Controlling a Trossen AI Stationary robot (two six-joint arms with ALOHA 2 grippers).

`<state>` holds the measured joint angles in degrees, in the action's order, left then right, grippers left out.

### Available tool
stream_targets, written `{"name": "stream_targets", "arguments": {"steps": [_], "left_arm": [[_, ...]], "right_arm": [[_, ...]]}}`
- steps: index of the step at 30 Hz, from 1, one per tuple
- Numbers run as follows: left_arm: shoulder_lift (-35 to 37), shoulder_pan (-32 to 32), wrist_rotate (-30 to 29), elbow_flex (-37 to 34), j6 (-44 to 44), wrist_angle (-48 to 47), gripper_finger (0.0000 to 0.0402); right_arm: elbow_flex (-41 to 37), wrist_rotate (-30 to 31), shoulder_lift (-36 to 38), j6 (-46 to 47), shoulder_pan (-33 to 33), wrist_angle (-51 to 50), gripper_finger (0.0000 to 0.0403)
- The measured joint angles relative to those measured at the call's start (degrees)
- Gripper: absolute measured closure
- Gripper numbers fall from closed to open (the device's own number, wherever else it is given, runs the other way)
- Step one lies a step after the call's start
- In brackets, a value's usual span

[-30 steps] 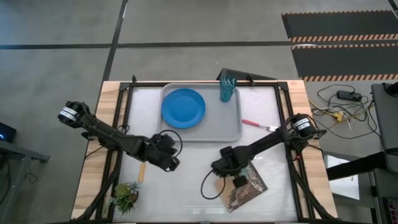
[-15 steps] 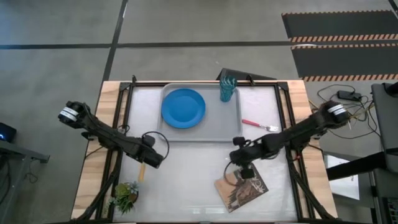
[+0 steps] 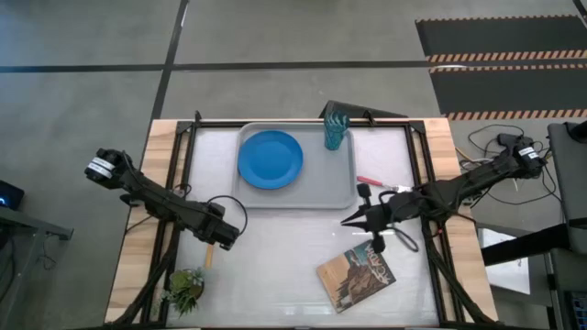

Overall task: Pick and place plate/cup/fork/spoon on tray
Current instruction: Put the yellow spoon on the gray tray to the right of the blue plate

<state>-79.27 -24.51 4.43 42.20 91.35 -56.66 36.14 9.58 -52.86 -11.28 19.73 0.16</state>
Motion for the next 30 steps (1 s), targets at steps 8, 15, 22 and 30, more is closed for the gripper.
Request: {"name": "stream_targets", "arguments": {"steps": [8, 15, 22, 30], "left_arm": [[0.05, 0.00, 1.55, -0.91, -0.27, 3.55, 0.0317], [-0.50, -0.04, 1.57, -4.15, 1.29, 5.18, 0.0228], [-0.30, 0.00, 1.65, -5.88, 1.31, 8.12, 0.0252], [-0.49, -0.08, -1.36, -3.87, 1.27, 7.55, 0.0382]], "right_arm": [[0.00, -0.55, 3.98, 2.72, 0.00, -7.22, 0.0390], [-0.02, -0.56, 3.95, 3.22, 0.00, -8.07, 0.0390], [-0.02, -0.56, 3.95, 3.33, 0.00, -8.11, 0.0390], [-0.02, -0.55, 4.50, 4.88, 0.00, -8.76, 0.0390]]}}
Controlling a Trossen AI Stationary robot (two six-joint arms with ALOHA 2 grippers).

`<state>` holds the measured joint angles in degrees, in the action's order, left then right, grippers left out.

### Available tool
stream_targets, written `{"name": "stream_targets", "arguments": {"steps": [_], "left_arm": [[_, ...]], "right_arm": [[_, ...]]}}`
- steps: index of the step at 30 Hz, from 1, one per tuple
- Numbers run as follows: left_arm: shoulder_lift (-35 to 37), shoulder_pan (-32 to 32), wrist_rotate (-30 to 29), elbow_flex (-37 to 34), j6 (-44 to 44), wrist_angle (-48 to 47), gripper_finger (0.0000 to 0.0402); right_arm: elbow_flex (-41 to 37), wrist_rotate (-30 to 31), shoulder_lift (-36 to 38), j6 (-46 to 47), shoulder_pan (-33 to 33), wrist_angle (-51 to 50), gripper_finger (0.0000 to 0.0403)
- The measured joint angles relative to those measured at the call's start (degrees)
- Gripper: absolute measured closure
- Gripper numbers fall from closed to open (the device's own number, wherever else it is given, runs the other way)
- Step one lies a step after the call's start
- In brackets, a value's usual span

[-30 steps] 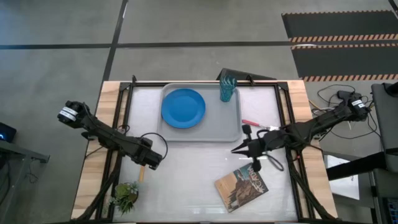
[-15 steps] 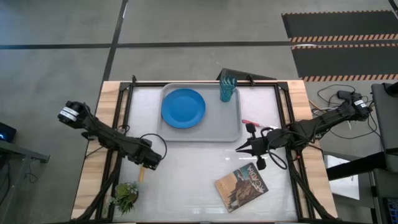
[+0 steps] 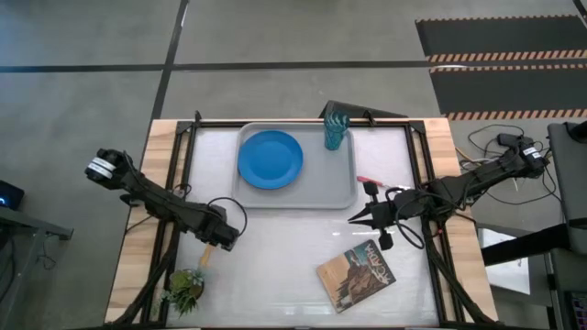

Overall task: Pick and place plate/cup/fork/spoon on tray
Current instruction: Put the yellow spoon on the gray tray to the right of the blue plate

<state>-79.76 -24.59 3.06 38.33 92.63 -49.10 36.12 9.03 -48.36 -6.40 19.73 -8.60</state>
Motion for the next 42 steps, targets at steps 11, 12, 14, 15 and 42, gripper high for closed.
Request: {"name": "stream_targets", "arguments": {"steps": [11, 12, 14, 15, 42], "left_arm": [[-0.03, 0.78, -11.84, 13.73, -3.99, 0.22, 0.0382], [-0.03, 1.19, -13.59, 15.49, -4.84, 0.62, 0.0382], [-0.03, 2.16, -17.26, 18.59, -7.04, 0.88, 0.0382], [-0.03, 2.79, -19.23, 20.07, -8.35, 1.17, 0.0382], [-22.82, 25.48, -21.98, 39.03, -43.11, 37.60, 0.0364]], "right_arm": [[0.00, -0.04, 4.31, 3.53, 0.79, -3.26, 0.0390], [0.00, -0.03, 4.91, 3.69, 0.79, -3.28, 0.0390], [0.00, -0.02, 5.97, 3.76, 0.79, -3.12, 0.0390], [0.00, -0.04, 6.48, 3.87, 0.79, -3.17, 0.0390], [-3.30, 0.03, 20.62, 3.85, 15.04, -2.66, 0.0391]]}}
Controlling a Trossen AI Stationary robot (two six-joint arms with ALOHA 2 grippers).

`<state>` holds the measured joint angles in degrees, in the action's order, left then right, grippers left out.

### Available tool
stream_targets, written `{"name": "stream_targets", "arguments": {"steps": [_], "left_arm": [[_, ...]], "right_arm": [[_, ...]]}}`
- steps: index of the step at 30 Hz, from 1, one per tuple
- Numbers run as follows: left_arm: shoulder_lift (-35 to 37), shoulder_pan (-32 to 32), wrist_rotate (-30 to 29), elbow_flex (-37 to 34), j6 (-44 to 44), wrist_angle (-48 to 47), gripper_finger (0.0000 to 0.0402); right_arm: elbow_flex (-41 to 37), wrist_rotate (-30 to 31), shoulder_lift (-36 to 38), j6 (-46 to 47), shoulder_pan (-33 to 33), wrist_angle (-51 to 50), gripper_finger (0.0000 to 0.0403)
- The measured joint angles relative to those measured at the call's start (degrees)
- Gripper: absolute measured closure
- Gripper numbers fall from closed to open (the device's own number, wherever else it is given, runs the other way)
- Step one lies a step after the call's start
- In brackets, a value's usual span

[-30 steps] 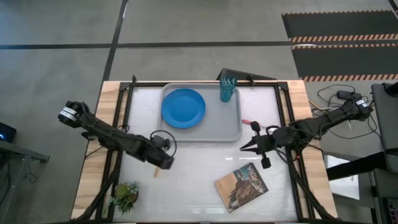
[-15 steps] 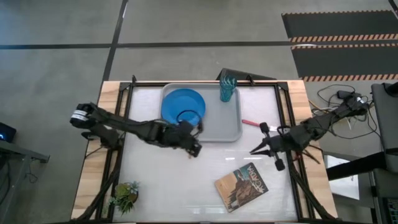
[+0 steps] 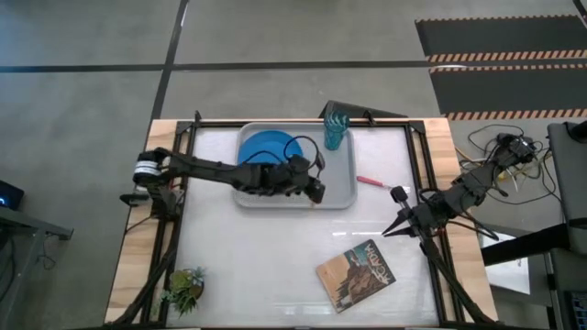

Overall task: Pick and place plate/cup/fork/spoon on tray
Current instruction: Put the yellow spoon on the gray tray to the right of the blue plate, then put the red fork on the gray tray to the right of the yellow spoon

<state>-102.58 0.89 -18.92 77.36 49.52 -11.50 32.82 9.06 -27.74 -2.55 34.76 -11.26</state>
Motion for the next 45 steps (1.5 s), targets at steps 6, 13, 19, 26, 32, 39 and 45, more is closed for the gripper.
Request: {"name": "stream_targets", "arguments": {"steps": [6, 13, 19, 26, 32, 39, 45], "left_arm": [[-3.79, 6.01, 2.89, 0.02, -0.23, 4.57, 0.0372], [-7.34, 11.32, 2.58, 0.07, 1.15, 4.69, 0.0372], [-10.70, 11.54, 2.95, -0.04, 2.69, 4.83, 0.0372], [-11.79, 11.54, 4.44, -0.27, 4.15, 5.12, 0.0364], [-11.79, 11.54, 4.31, -0.48, 4.22, 5.09, 0.0328], [-11.79, 11.54, 4.09, -0.76, 4.26, 5.11, 0.0305], [-11.76, 11.38, 4.08, -0.76, 2.20, 5.11, 0.0304]], "right_arm": [[0.00, 0.02, -0.01, 0.00, 0.00, -0.45, 0.0390], [0.00, 0.02, 0.02, -0.33, 0.00, -0.80, 0.0390], [0.00, 0.02, 0.03, -0.46, 0.00, -0.95, 0.0390], [0.00, 0.04, 0.03, -0.45, 0.00, -0.95, 0.0390], [0.00, 0.04, 0.03, -0.44, 0.00, -0.95, 0.0390], [0.00, 0.04, 0.03, 0.05, 0.00, -1.55, 0.0390], [0.00, 0.09, 0.01, 0.58, 0.00, -1.97, 0.0390]]}}
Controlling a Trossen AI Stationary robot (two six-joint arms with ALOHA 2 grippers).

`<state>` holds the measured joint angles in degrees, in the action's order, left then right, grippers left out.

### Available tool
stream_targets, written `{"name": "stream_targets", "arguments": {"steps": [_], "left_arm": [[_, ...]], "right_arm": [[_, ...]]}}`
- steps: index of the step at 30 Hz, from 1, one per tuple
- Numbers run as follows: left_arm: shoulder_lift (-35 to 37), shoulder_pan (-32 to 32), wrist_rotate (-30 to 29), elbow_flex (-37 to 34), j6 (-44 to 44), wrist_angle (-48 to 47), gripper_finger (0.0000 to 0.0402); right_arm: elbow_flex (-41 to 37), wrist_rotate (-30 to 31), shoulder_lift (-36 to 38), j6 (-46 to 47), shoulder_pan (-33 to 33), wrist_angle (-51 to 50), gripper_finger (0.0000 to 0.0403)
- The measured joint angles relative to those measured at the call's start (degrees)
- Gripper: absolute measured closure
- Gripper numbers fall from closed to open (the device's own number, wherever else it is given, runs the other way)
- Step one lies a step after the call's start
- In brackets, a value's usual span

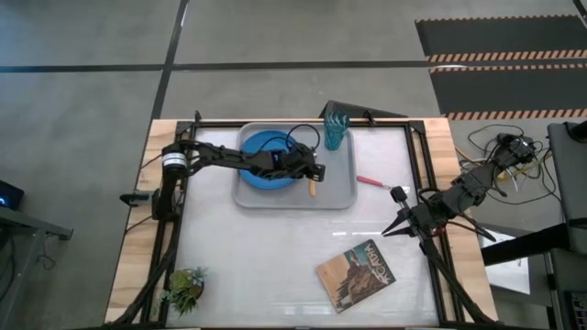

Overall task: Pick and place plate/cup/fork/spoon on tray
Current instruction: Put the red fork on the gray tray to the right of the yellow spoon

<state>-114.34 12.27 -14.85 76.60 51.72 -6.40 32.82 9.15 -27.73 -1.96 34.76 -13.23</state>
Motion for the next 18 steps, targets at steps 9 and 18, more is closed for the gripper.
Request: {"name": "stream_targets", "arguments": {"steps": [9, 18], "left_arm": [[6.70, -4.91, 0.63, -0.16, -17.90, 0.34, 0.0303], [18.20, -14.82, 0.66, -3.25, -44.62, 1.54, 0.0304]], "right_arm": [[-0.01, 5.66, -0.56, 4.41, -0.02, -0.33, 0.0390], [-0.69, 17.25, -5.95, 19.85, -0.20, -1.72, 0.0390]]}}
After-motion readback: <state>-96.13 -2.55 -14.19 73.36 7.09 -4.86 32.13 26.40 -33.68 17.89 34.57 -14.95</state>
